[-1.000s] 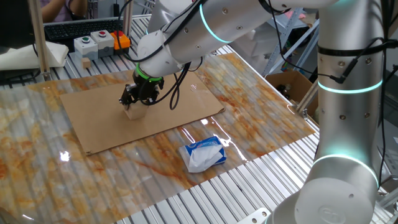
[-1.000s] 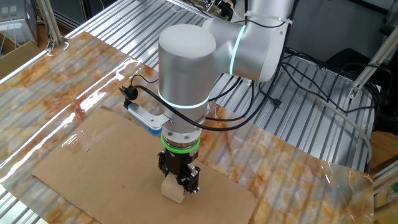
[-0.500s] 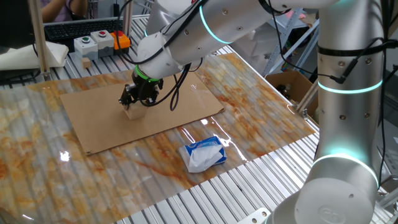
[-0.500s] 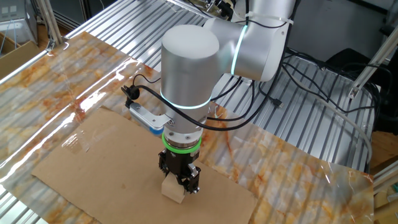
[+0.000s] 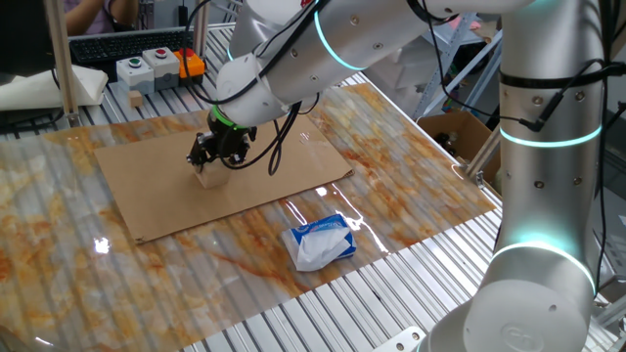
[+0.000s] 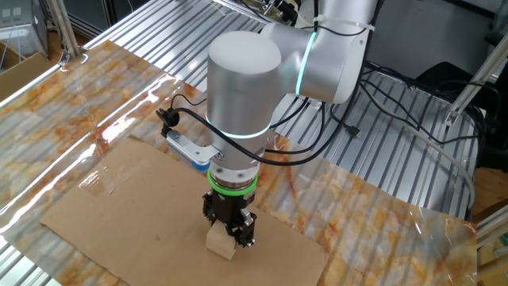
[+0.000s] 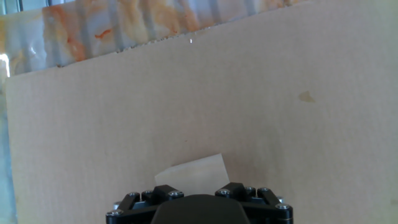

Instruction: Hold a small block with the gripper and sweep it from left to right on the table

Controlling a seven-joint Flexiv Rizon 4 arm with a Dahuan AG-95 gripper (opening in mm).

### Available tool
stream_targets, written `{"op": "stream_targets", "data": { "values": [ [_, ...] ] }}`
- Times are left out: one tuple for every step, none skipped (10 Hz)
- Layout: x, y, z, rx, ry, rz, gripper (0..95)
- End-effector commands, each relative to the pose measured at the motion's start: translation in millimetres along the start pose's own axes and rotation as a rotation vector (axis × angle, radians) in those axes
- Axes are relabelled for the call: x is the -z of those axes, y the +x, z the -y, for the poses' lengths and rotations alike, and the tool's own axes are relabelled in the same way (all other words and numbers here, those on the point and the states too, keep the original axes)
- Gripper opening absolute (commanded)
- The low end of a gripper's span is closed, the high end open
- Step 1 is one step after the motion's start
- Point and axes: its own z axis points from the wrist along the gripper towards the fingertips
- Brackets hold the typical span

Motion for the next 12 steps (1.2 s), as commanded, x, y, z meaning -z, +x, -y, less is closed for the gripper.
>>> {"op": "stream_targets", "data": {
  "values": [
    [-3.6, 0.4, 0.3, 0.003, -0.001, -0.001, 0.0],
    [-3.6, 0.4, 0.3, 0.001, -0.003, 0.0, 0.0],
    [-3.6, 0.4, 0.3, 0.0, -0.005, 0.001, 0.0],
    [-3.6, 0.4, 0.3, 0.001, -0.004, 0.001, 0.0],
    [-3.6, 0.4, 0.3, 0.001, -0.002, 0.001, 0.0],
    [-3.6, 0.4, 0.3, 0.0, -0.002, 0.001, 0.0],
    [-3.6, 0.4, 0.3, -0.004, -0.005, 0.001, 0.0],
    [-3.6, 0.4, 0.3, -0.009, -0.016, 0.004, 0.0],
    [-3.6, 0.4, 0.3, -0.004, -0.024, 0.009, 0.0],
    [-3.6, 0.4, 0.3, 0.005, -0.023, 0.011, 0.0],
    [-3.6, 0.4, 0.3, 0.012, -0.015, 0.011, 0.0],
    [-3.6, 0.4, 0.3, 0.018, -0.015, 0.007, 0.0]
  ]
}}
